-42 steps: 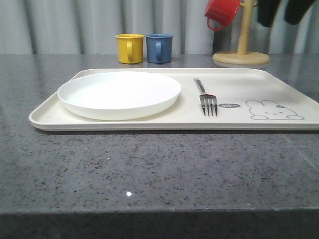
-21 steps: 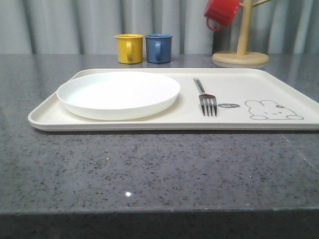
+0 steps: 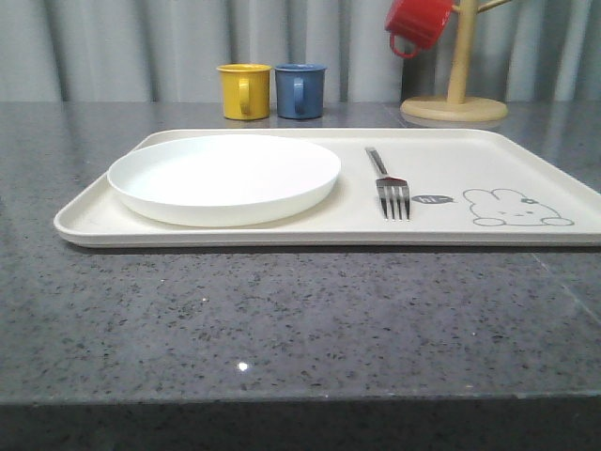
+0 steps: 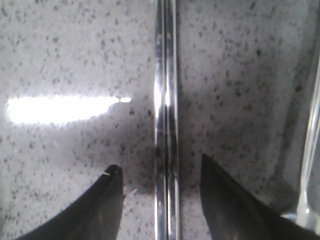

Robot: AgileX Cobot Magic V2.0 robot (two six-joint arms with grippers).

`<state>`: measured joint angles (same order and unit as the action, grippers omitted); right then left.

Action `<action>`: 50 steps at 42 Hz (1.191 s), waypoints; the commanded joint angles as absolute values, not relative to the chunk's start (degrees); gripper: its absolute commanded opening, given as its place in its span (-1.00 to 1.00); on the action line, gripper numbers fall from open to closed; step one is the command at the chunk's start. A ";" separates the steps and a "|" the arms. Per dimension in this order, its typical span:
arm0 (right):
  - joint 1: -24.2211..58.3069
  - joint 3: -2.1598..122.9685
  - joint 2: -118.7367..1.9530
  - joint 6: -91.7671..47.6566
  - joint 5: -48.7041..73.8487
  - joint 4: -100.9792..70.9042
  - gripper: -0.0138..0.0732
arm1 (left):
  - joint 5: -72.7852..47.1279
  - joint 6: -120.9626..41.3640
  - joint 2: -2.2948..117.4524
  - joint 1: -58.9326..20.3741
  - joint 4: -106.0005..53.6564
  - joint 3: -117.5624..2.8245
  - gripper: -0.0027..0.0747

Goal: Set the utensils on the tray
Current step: 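Grasp the metal chopsticks with the right gripper, then place the chopsticks on the tray beside the fork and release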

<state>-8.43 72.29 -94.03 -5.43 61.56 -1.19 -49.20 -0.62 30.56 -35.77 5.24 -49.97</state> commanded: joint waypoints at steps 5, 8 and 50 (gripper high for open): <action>-8.78 73.56 -93.18 -6.19 59.42 -1.34 0.21 | -44.73 0.00 30.82 -36.14 5.50 -51.44 -0.13; -8.78 73.56 -93.60 -6.19 59.47 -1.34 0.21 | -44.73 0.00 30.82 -36.14 5.50 -51.44 -0.13; 10.96 83.56 -91.85 -4.45 63.24 -15.19 -0.54 | -44.73 0.00 30.82 -36.14 5.50 -51.44 -0.13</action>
